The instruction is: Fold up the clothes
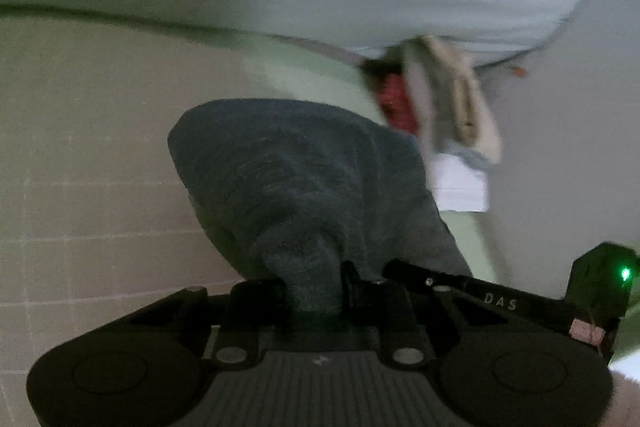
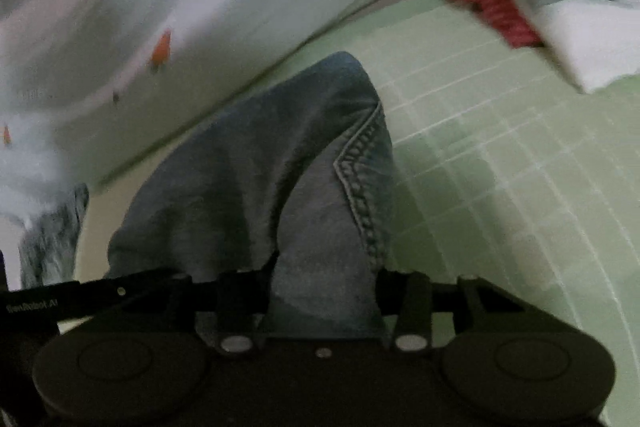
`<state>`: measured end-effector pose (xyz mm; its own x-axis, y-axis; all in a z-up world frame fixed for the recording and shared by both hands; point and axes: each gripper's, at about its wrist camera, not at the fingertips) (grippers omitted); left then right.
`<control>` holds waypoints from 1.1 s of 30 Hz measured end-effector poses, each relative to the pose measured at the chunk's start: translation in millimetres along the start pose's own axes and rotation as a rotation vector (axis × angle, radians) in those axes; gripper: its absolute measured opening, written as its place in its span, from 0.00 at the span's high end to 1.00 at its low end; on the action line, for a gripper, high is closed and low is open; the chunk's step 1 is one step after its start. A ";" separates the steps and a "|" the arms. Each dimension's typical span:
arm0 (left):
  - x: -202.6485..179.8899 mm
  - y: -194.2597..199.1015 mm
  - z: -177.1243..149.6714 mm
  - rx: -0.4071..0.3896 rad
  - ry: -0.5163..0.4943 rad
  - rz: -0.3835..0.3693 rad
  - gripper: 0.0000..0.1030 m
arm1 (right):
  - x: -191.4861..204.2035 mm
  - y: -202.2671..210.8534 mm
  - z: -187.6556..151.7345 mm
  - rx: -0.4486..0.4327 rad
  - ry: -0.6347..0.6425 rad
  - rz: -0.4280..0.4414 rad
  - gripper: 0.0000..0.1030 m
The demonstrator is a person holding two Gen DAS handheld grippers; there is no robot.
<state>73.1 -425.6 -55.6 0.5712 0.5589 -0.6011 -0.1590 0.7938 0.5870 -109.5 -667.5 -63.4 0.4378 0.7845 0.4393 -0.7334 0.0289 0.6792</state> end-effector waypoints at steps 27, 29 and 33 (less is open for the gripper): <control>-283.1 -151.8 109.9 -0.212 -0.230 -0.313 0.76 | -180.0 168.1 240.8 -0.516 -0.012 -0.094 0.59; -303.8 -170.1 135.1 -0.257 -0.241 -0.306 0.75 | -196.0 168.3 274.3 -0.538 0.020 -0.081 0.58; -320.6 -229.2 173.3 -0.320 -0.250 -0.102 0.55 | -220.6 127.3 344.4 -0.595 0.069 -0.117 0.38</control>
<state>66.0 -828.3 96.6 0.7687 0.4292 -0.4742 -0.3107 0.8987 0.3096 -120.2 -1050.3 128.7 0.5125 0.7933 0.3287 -0.8561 0.4427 0.2665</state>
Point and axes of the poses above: each gripper's, at about its wrist camera, not at the fingertips, and y roughly against the way its jaws point, x to its left, z to its top, and after that the axes turned 5 degrees about -x, right-handed
